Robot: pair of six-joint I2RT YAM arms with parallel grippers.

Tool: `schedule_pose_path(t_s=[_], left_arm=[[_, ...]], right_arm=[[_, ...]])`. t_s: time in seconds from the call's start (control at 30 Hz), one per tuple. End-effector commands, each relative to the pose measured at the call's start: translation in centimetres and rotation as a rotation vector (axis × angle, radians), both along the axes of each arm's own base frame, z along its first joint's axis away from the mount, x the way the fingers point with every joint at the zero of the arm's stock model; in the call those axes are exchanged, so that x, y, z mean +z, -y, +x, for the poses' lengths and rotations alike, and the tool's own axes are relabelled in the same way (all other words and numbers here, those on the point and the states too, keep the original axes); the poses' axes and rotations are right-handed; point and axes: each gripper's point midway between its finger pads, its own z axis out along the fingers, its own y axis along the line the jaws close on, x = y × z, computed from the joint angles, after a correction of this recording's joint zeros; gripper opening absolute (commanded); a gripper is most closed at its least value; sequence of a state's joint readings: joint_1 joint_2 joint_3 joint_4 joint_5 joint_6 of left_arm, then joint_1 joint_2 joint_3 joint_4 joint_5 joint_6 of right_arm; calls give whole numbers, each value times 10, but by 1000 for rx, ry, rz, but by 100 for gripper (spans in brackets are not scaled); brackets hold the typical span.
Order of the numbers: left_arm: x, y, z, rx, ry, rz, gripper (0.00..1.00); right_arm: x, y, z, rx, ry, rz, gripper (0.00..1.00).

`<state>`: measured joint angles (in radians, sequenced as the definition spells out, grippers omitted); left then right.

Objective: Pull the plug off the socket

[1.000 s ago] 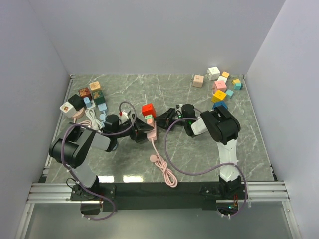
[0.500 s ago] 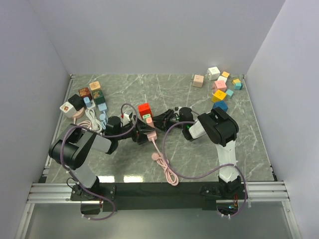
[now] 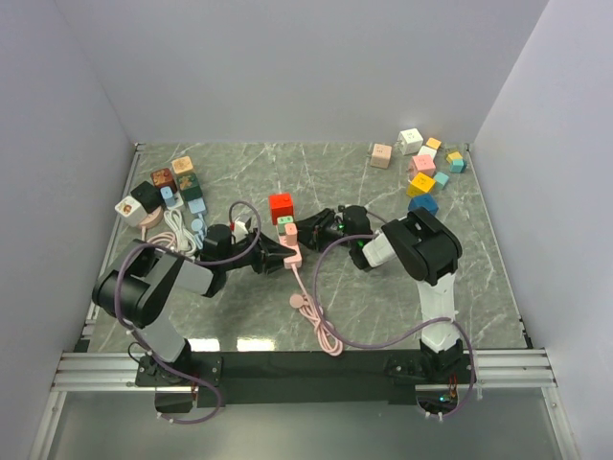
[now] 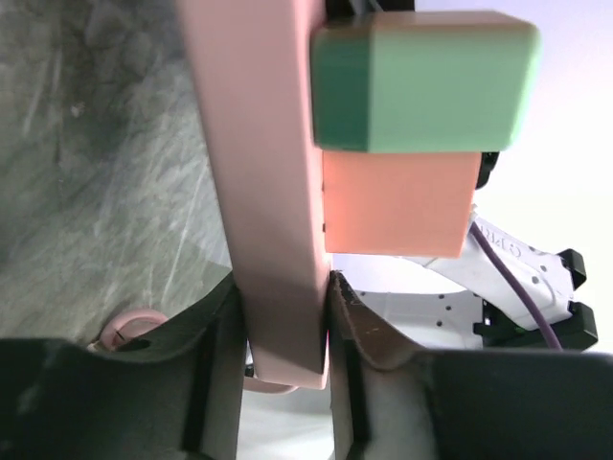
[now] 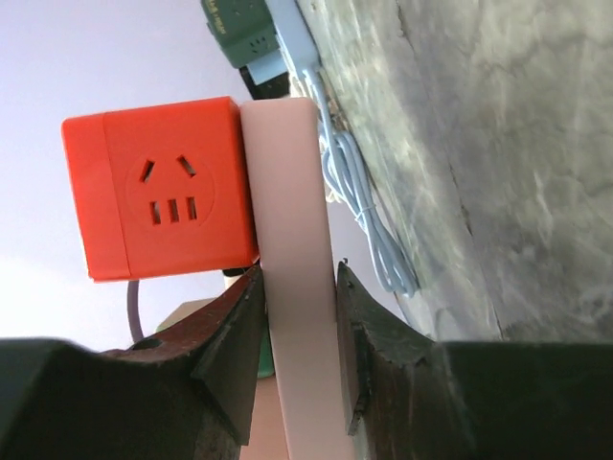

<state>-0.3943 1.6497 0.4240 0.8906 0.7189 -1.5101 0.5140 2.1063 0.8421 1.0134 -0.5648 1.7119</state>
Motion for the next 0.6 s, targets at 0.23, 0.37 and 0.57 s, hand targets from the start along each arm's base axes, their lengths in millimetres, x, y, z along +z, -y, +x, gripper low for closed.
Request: schedule_pose_path(t_s=[0.23, 0.37, 0.57], left_arm=[[-2, -16, 4, -42, 162, 181, 1], [-18, -35, 12, -46, 164, 431, 0], [-27, -48, 18, -69, 159, 576, 1]], right_arm=[[16, 36, -23, 126, 72, -282, 95], [21, 77, -18, 116, 118, -589, 100], [61, 77, 8, 272, 337, -892, 100]])
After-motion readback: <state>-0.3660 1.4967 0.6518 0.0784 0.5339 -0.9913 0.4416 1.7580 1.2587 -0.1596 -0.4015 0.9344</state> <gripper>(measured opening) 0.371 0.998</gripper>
